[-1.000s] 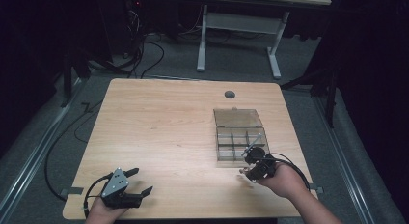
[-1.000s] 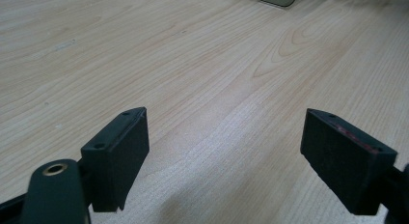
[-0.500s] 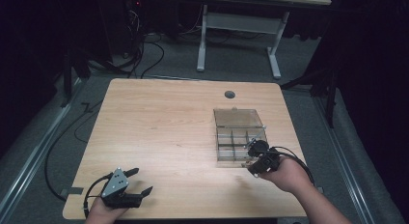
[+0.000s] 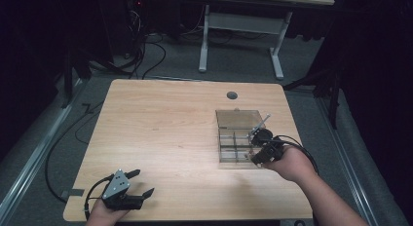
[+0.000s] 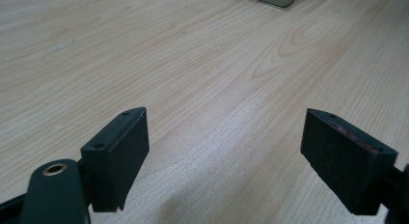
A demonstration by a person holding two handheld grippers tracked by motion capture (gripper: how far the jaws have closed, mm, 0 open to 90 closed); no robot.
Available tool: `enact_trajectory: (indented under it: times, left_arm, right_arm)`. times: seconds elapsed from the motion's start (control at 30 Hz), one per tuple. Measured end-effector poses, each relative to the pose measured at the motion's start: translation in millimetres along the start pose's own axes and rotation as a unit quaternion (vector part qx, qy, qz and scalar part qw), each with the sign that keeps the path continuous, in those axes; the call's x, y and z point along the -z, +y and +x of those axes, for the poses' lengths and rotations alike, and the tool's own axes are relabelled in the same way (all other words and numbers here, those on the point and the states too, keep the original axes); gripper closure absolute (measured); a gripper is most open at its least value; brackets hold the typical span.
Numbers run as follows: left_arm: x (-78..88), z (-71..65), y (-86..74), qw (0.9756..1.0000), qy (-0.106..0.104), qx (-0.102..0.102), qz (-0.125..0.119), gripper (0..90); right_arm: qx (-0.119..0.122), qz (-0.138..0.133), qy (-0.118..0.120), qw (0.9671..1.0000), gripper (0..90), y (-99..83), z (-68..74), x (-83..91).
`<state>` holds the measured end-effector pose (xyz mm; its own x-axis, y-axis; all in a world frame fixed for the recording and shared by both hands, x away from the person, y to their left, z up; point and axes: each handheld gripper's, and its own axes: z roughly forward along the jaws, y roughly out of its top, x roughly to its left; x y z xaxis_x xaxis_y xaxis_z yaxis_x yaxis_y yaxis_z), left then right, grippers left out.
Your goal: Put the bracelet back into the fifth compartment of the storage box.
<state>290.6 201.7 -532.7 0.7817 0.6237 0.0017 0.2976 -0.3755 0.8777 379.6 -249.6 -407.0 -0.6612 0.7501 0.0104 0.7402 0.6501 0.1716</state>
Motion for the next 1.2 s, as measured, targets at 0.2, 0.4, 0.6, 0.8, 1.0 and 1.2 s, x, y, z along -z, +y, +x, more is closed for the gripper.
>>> enact_trajectory:
  times: [0.2, 0.4, 0.6, 0.8, 1.0, 1.2]
  left_arm:
    - [0.0, 0.1, -0.1, 1.0000, -0.001, 0.000, -0.001, 17.8]
    - [0.0, 0.1, -0.1, 1.0000, -0.002, 0.000, -0.001, 17.8]
    - [-0.1, 0.1, 0.0, 1.0000, -0.003, -0.001, -0.001, 17.7]
    - [0.0, 0.0, 0.0, 1.0000, -0.003, -0.001, 0.000, 17.7]
    - [-0.1, 0.0, 0.0, 1.0000, -0.004, -0.002, 0.000, 17.8]
    - [-0.1, 0.1, 0.1, 1.0000, -0.004, -0.004, 0.001, 17.7]
  right_arm:
    - [-0.001, -0.002, -0.004, 1.0000, 79.3, 12.3, -8.4, -2.6]
    - [-0.002, 0.003, -0.008, 1.0000, 79.3, 27.4, -16.1, -9.4]
    - [-0.005, 0.006, -0.010, 0.9999, 79.4, 39.2, -22.7, -20.0]
    - [-0.002, 0.009, -0.008, 0.9999, 80.0, 45.3, -26.0, -33.6]
    - [-0.006, 0.017, -0.006, 0.9998, 82.6, 46.6, -26.2, -44.2]
    - [-0.008, 0.022, -0.001, 0.9997, 82.7, 47.9, -24.7, -53.2]
